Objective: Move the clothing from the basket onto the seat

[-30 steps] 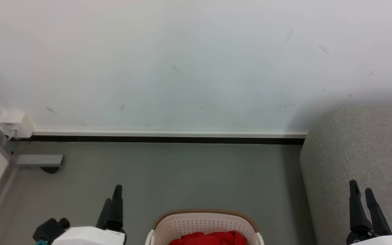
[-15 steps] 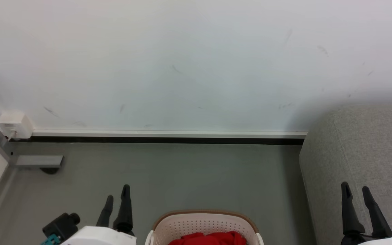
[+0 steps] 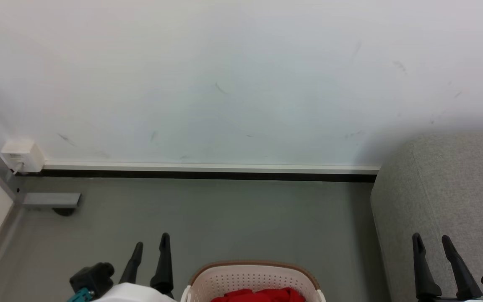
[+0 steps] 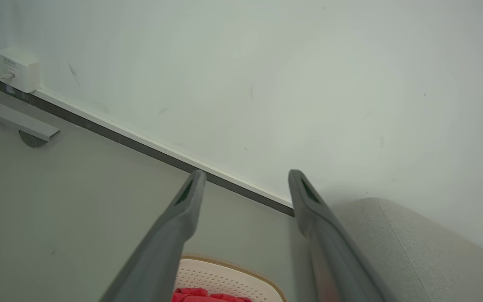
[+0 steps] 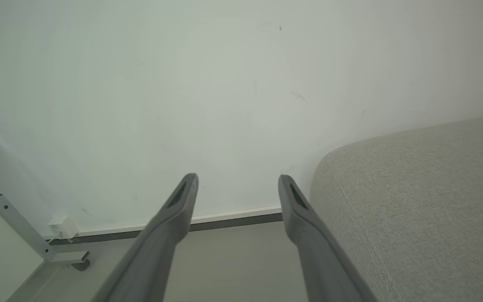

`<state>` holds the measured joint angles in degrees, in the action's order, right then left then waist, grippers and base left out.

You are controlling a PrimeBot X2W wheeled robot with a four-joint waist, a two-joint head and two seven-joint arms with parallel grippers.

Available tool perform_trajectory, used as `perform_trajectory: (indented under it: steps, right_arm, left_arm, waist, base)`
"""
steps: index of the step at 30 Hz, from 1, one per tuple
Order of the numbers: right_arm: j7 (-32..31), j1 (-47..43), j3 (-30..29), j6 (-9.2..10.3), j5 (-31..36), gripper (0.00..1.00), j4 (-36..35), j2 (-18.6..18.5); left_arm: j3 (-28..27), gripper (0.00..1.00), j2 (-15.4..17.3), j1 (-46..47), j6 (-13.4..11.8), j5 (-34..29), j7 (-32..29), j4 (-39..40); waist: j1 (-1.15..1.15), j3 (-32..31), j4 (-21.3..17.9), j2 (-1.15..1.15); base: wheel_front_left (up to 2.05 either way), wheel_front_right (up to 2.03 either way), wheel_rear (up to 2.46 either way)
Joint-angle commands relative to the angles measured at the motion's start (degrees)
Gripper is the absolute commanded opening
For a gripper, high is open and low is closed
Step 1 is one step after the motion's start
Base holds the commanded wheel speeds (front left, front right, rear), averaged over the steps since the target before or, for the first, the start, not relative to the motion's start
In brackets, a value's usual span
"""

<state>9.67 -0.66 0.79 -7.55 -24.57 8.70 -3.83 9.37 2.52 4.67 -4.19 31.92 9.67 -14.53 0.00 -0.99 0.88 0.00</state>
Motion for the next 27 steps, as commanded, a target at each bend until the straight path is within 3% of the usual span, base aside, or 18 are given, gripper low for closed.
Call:
perform_trajectory:
  steps: [1, 27]
  right_arm:
    - [0.6, -0.2, 0.0, 0.08, 0.9, 1.0, -0.2, -0.5]
    - [3.7, -1.5, 0.6, 0.1, 9.1, 1.0, 3.5, 0.6]
  left_arm:
    - [0.0, 1.0, 0.4, 0.1, -0.4, -1.4, 0.6, 0.1]
    - [-1.3, 1.0, 0.5, -0.7, -2.0, -17.1, 3.9, -2.8]
  waist:
    - [0.0, 0.0, 0.0, 0.0]
    - [0.0, -0.4, 0.0, 0.0]
  base:
    - [0.0, 0.0, 0.0]
    - [0.0, 0.0, 0.0]
